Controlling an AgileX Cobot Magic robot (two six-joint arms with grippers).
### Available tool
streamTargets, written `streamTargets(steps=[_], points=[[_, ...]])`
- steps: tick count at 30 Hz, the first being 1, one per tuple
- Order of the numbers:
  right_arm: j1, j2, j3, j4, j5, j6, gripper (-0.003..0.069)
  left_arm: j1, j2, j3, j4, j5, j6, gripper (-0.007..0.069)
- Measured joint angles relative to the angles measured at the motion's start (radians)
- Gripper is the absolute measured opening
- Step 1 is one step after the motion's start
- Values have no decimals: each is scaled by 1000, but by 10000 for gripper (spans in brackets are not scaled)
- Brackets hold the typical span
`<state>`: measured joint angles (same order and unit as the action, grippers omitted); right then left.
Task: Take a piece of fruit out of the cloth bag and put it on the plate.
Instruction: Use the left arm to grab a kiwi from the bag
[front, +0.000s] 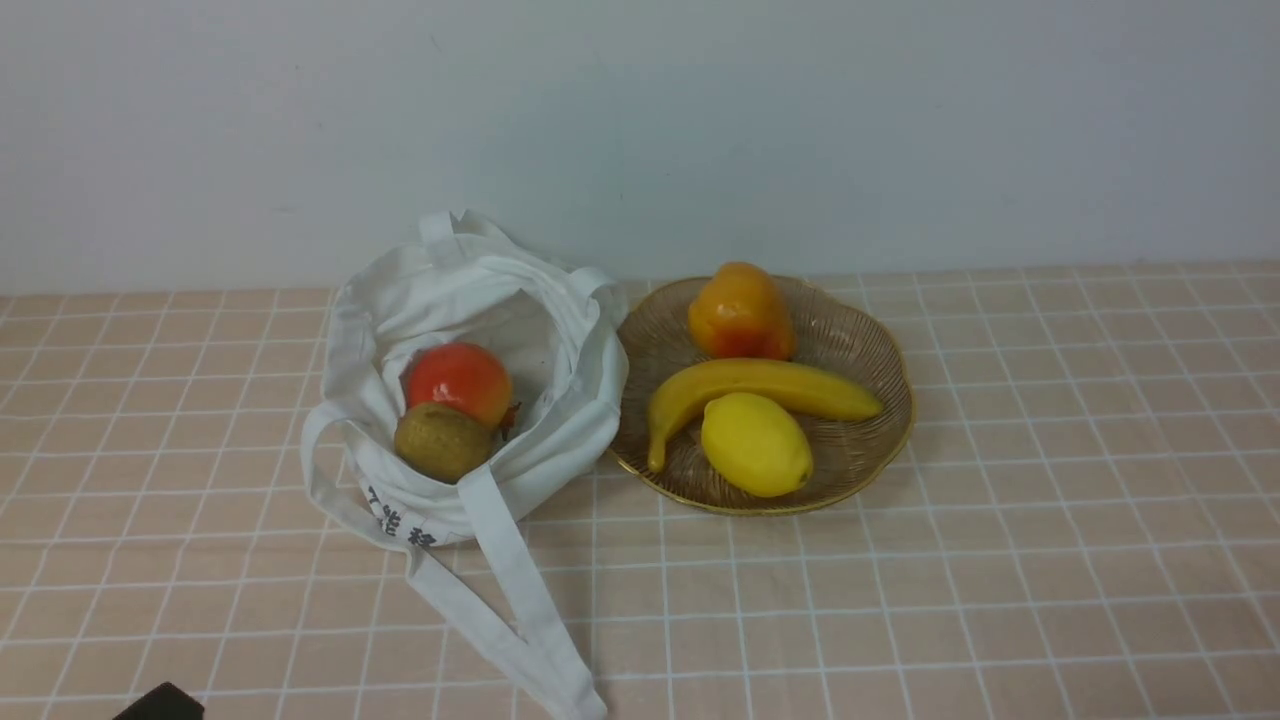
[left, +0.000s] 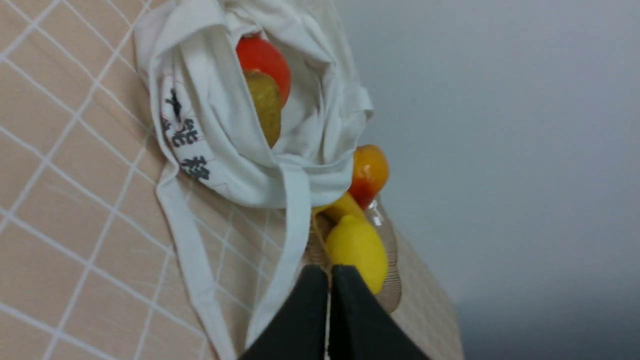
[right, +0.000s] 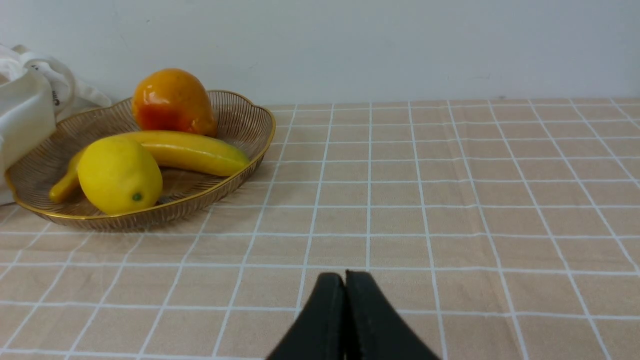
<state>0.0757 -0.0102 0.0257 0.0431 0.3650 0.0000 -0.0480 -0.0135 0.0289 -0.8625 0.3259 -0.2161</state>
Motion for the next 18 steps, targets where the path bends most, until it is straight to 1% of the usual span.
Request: streamTargets(steps=[2,4,6,7,9,10,12,13,14,16,17,18], points=[[0,0,0,0,0,0,-15,0,0,0,-40,-14,23,-8],[0,0,0,0,0,0,-15,0,0,-23,-62,1,71,-8],[0,0,0,0,0,0,-15,0,0,-76,-62,23,128,-8],[0,0,0,0,0,0,-15,0,14,-131,-60,43,175,-8],[0,0,0,0,0,0,-15,0,91,-244,-33,103,255,-8],[0,0,0,0,0,0,-15,0,123,-274,-18,128,273,-8],[0,0,0,0,0,0,-15,0,251,-372,52,238,324,-8],[0,0,0,0,0,0,-15,0,280,-391,70,264,333,-8],[0,0,0,0,0,0,-15,0,401,-462,150,374,363,-8],[0,0,0,0,0,0,-15,0,544,-538,254,494,386,-8],[0,0,0,0,0,0,-15,0,561,-555,266,506,389,-8],[0,0,0,0,0,0,-15,0,690,-615,363,592,403,-8]])
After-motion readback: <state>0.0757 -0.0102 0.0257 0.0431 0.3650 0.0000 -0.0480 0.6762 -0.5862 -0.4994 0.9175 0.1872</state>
